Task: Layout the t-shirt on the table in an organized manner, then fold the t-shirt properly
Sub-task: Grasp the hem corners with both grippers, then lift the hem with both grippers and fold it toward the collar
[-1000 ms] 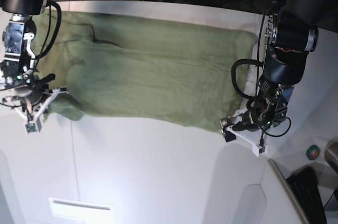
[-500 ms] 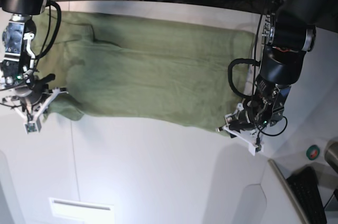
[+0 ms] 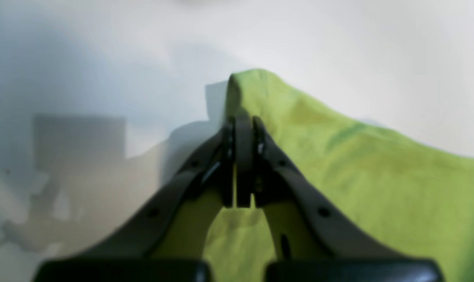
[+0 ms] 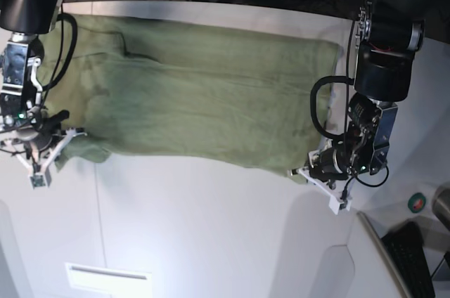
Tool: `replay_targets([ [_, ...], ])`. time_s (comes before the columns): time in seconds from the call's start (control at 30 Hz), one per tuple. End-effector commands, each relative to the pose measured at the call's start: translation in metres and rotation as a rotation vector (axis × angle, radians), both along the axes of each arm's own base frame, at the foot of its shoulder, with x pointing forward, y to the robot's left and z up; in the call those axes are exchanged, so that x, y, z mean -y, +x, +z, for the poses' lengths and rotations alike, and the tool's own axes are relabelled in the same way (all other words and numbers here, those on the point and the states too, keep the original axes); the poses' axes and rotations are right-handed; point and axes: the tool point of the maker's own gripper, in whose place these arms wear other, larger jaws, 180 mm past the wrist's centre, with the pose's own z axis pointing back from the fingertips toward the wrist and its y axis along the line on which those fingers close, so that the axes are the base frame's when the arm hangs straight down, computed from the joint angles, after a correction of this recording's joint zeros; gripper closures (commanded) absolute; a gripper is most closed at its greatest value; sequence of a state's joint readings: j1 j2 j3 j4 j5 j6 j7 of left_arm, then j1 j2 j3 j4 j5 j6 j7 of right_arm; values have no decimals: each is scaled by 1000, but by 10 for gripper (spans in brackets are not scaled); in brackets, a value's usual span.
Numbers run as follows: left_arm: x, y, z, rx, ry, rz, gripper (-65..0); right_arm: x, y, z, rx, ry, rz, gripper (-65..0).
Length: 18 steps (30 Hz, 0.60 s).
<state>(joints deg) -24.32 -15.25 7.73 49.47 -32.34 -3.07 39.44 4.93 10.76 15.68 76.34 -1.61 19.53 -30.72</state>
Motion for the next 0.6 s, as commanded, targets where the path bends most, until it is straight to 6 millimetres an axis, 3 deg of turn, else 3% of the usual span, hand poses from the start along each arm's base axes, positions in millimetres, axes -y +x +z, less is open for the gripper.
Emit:
replay_targets([
  [0.0, 0, 7, 11, 27, 1, -10, 0, 10, 18, 21, 68, -18, -4, 0],
  [0.1, -7, -9, 4, 4, 19, -20, 0, 19, 23, 18, 53, -21, -16, 0],
  [0.27, -2, -23, 2, 11, 20, -45, 0, 28, 27, 11, 64, -16, -21, 0],
  [0.37, -1, -27, 1, 13, 16, -44, 0, 27, 25, 6, 62, -9, -22, 0],
  [0.57, -23, -25, 10, 15, -20, 49, 0, 26, 23, 3, 52, -9, -18, 0],
])
